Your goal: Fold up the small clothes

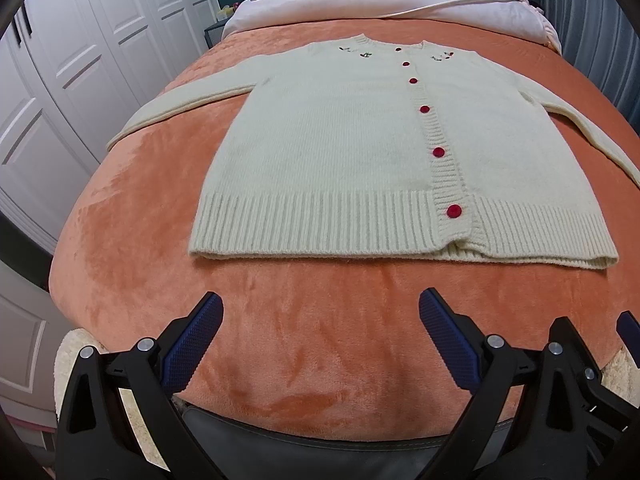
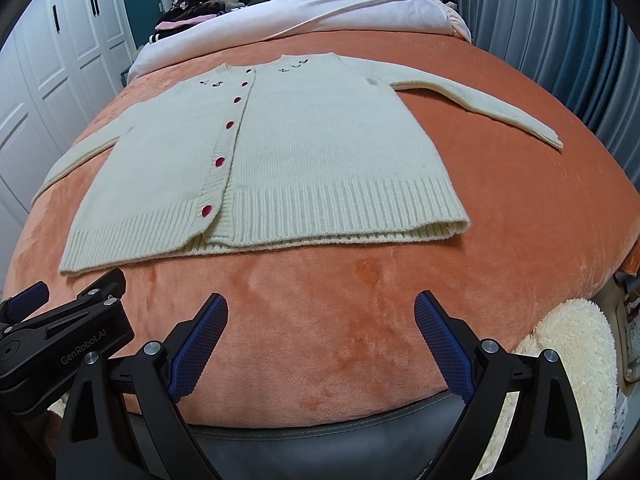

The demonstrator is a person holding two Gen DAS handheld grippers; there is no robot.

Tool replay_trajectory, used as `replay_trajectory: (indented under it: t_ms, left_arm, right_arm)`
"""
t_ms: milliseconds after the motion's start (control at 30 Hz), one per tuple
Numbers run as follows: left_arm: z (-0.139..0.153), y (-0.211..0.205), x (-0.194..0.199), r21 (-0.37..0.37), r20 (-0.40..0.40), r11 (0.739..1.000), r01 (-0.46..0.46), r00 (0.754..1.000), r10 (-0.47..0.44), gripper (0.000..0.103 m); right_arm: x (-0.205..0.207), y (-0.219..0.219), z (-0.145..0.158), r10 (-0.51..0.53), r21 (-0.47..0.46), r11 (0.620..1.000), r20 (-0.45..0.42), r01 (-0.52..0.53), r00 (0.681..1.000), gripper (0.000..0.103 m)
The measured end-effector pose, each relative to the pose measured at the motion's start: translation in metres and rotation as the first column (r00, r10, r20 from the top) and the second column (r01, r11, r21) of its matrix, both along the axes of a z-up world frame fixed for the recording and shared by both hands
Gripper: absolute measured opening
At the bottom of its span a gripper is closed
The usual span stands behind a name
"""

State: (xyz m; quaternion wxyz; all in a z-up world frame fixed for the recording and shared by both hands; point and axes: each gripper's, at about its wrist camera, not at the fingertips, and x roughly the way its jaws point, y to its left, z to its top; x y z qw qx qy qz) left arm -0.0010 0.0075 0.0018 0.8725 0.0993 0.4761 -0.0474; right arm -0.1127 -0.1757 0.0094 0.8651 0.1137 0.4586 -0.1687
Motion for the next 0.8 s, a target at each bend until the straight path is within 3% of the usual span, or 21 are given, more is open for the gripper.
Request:
replay_trajectory:
  t_ms: [800]
  left_arm:
    - [-0.011, 0.002, 0.0, -0.001, -0.02, 1.0, -0.012, 1.0, 0.012, 0.096]
  right_arm:
    - [0.006, 0.0, -0.008, 0.003, 0.015, 1.0, -0.025, -0.002, 1.0, 0.093]
